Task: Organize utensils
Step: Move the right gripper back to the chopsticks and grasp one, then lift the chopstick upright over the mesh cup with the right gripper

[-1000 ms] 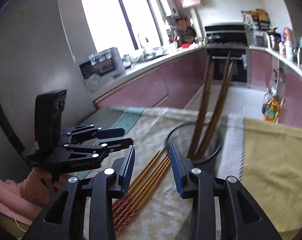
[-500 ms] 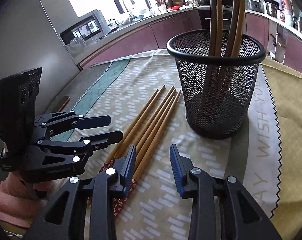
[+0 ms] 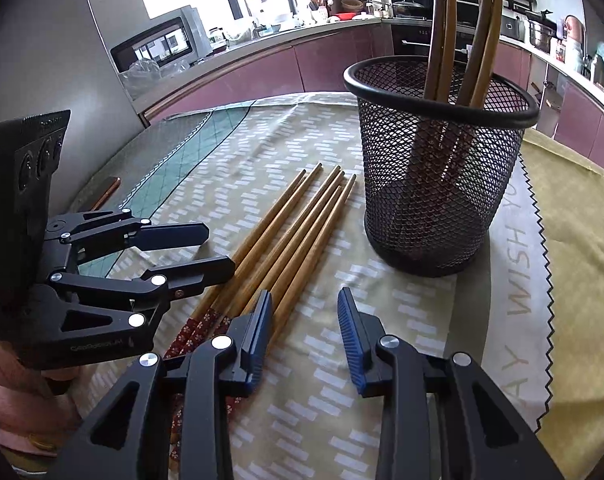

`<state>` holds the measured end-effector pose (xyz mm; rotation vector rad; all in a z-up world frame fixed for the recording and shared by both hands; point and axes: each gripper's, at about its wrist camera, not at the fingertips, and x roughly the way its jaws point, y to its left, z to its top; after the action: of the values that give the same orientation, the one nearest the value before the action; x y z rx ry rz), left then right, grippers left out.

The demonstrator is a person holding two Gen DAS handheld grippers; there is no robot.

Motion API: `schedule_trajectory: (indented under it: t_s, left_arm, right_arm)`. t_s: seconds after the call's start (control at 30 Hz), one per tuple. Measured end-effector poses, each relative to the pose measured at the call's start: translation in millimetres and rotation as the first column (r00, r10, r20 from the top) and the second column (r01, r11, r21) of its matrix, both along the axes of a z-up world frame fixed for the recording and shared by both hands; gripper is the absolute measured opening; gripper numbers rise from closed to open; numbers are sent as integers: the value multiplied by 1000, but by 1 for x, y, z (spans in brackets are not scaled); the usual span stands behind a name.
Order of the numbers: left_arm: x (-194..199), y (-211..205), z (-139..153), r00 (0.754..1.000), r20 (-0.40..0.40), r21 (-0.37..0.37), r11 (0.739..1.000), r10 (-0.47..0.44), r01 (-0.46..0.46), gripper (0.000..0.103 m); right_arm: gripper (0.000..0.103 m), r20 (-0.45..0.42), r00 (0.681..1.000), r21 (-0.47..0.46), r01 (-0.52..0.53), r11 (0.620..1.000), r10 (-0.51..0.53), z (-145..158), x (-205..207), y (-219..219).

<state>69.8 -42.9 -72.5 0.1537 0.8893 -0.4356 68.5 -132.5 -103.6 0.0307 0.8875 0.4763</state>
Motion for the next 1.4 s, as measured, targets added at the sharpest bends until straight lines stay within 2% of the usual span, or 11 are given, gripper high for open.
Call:
schedule_trajectory:
  t_s: [0.1,0.2,0.5,0.73,0.87,1.0,1.13,1.4]
  left_arm:
    - [0,0,-1,1000,-4,7,1000,0,0,43]
    - [-1,-1,-3,1000,-5,32,999,3,-3,38]
    - [10,-8,-2,1000,-4,45,999,11,-11,36]
    - [17,-6,0,999,-12,14,999,50,-50,15]
    - [18,0,0,997,-21,-9,997,73,-73,8]
    - [16,7,2,996,-21,-39,995,87,-87,8]
    - [6,7,8,998,-9,-62,997,55,-55,8]
    - [0,-1,2,1000,-27,-56,998,-12,10,8]
  right_arm:
    - [29,1,1000,-30,1,1000,-1,1,0,3]
    - [24,-1,1000,-52,5,999,-5,1,0,4]
    - [21,4,1000,-63,27,998,-26,-1,12,7]
    - [9,-12,998,-13,60,998,-60,-2,13,0]
    - [7,-25,996,30,81,996,-81,-3,13,-9]
    - [6,-15,996,64,93,994,-93,1,10,-16]
    - [6,11,999,90,42,995,-43,9,3,-15]
    - [6,-11,999,45,-38,998,39,7,2,2]
